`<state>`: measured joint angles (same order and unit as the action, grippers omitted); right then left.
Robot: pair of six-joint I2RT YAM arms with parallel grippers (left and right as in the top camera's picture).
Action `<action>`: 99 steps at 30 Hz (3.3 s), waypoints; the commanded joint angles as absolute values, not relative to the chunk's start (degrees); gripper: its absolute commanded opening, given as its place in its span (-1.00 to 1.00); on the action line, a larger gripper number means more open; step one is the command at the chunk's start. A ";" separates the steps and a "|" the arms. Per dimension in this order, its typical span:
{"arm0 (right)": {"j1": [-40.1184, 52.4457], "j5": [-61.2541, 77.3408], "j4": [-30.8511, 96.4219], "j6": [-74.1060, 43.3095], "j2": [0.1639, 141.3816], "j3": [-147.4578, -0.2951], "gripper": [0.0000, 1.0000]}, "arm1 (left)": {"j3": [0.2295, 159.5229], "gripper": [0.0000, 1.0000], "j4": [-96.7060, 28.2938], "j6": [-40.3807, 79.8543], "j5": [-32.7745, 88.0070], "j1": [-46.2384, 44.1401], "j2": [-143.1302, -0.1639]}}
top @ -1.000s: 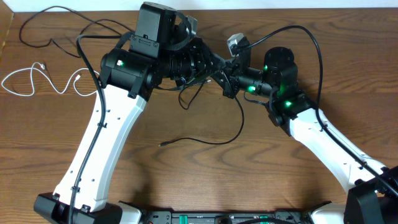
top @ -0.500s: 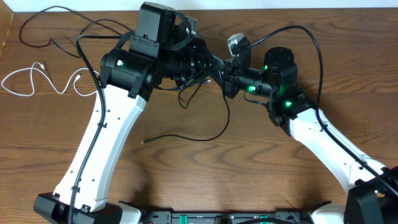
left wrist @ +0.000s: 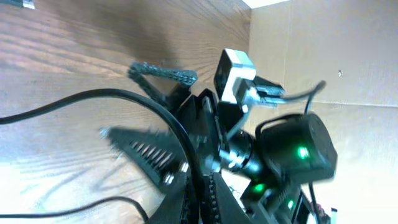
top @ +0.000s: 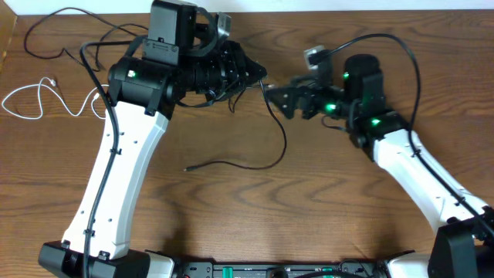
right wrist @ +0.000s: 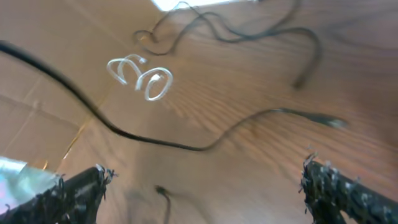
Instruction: Untangle cables
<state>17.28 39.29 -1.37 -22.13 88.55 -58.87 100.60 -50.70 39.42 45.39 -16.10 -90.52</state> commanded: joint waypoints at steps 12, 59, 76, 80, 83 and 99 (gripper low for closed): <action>5.28 39.33 15.33 -21.06 88.49 -59.24 0.98 | 101.49 -0.85 -57.95 30.41 32.99 -2.85 -80.40; 5.34 37.41 16.12 -20.71 88.49 -59.24 0.98 | 102.15 -0.85 -60.34 7.92 57.95 9.61 -67.35; 5.34 36.10 17.56 -19.46 88.49 -59.24 0.98 | 101.73 -0.85 -81.43 -17.21 29.47 4.47 -68.86; 5.34 36.10 17.56 -19.46 88.49 -59.24 0.99 | 100.90 -0.85 -83.18 -13.58 20.08 4.47 -69.65; 5.34 36.12 17.65 -19.49 88.49 -59.24 0.99 | 100.31 -0.85 -84.29 -11.92 11.92 4.47 -70.67; 5.34 36.12 17.82 -19.42 88.49 -59.24 0.99 | 94.59 -0.85 -77.97 -11.86 6.98 9.43 -80.53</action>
